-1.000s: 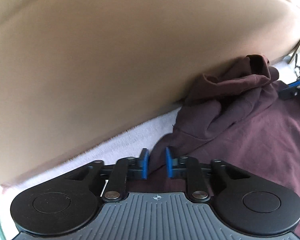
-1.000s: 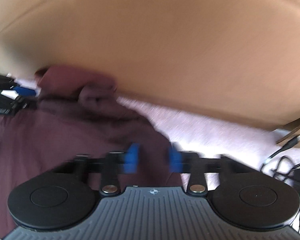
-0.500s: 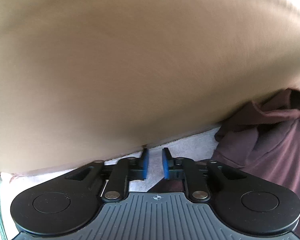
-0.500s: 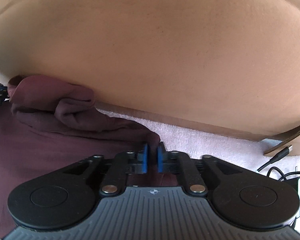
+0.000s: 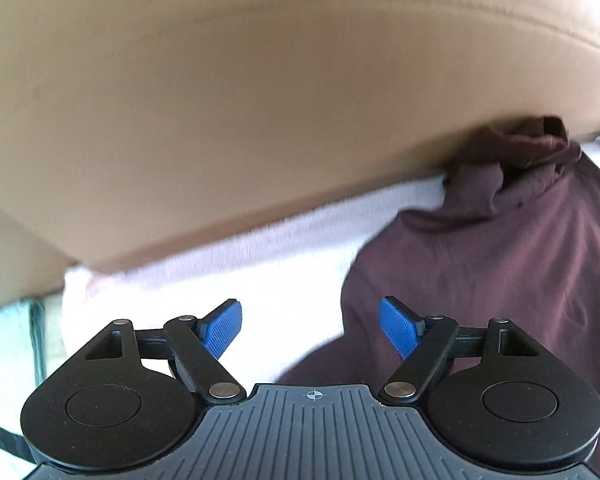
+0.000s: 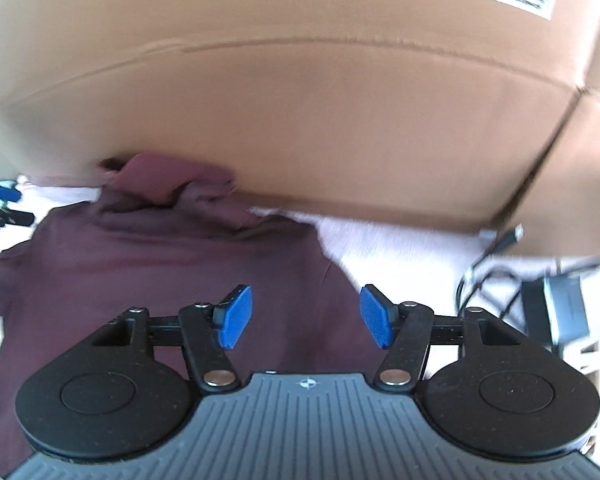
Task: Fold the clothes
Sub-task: 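Release the hood and pull both grippers back from the sweatshirt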
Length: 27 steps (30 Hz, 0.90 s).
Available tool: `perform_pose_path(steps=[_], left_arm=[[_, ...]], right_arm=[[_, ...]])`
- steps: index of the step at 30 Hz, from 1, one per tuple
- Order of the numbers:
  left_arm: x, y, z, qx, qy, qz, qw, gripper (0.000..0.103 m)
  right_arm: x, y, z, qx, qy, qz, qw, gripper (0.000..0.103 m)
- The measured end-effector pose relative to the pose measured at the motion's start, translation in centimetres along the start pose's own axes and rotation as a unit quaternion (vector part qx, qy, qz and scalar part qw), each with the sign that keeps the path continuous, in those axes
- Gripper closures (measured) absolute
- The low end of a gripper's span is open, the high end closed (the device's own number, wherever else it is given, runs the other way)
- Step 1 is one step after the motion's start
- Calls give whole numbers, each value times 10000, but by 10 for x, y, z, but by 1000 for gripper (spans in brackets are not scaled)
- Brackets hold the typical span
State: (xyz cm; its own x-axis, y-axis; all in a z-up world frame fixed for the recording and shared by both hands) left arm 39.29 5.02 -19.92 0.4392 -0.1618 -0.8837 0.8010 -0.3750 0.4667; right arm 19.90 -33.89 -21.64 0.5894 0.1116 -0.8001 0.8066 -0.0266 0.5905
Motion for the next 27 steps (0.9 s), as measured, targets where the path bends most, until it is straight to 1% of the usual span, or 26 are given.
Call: perform_pose_path(steps=[3,6,8,9,10,11,12,13,14,17,19,20,22,24,25,26,27], left_arm=[[8,-11,-1,84,-3,-163,9998,17],[14,-17,-6,29,-159,-293,9994,17],[20,-18,-10,-173,-252,-365,9989,24],[23,-18,-12,-273,-294,-404,9984,43],[26,-18,-14,-356,-291,-452,9979,58],[25,-21,-15,-409,-257,-401,9980,62],[19,-36,-19,-451,-281,-351,9980,87],[18,-36,-21,-521,-343,-351,9974,100],[17,-36,-23,-608,-379,-318,9969,100],[11,-35,-27,-826,-308,-99,9961,100],[4,-37,-38,-1003,-135,6,9949,103],[0,-38,-43,-1098,-54,54,9939,103],[3,-38,-56,-1381,22,70,9904,103],[0,-43,-62,-1596,-74,39,9872,103],[-2,-46,-65,-1692,-133,27,9855,100],[-4,-45,-66,-1705,-288,44,9849,93],[-6,-45,-66,-1705,-436,62,9844,77]], right_arm=[[-10,-15,-5,38,49,-102,9999,34],[-20,-38,-17,-1,115,-195,9997,33],[-24,-46,-21,3,134,-255,9996,33],[-25,-49,-22,0,132,-285,9995,33],[-26,-53,-23,-3,131,-314,9994,33],[-27,-55,-25,10,125,-334,9994,33],[-26,-58,-27,30,117,-350,9993,33],[-24,-59,-28,52,117,-366,9992,33],[-24,-60,-29,63,116,-376,9992,32],[-28,-62,-32,65,81,-358,9993,31],[-29,-63,-32,74,65,-354,9993,31],[-29,-63,-33,74,49,-354,9993,30],[-31,-64,-33,84,28,-349,9994,30],[-32,-64,-32,109,27,-343,9993,30],[-33,-64,-32,117,30,-346,9993,30],[-33,-64,-32,120,31,-350,9993,30],[-32,-64,-32,122,22,-353,9993,30]])
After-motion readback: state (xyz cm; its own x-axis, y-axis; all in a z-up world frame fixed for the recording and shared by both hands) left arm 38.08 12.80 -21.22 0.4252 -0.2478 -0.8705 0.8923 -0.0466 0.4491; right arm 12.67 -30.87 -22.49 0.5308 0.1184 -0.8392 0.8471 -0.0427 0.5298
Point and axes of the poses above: each gripper's, at about its wrist camera, not at the fingertips, and x roughly the way its jaws point, z to its right, y to its top, the point moved 3 cm from there along x, roughly the way its jaws point, and after that the axes turned 4 degrees about -x, right-handed, at the moved point
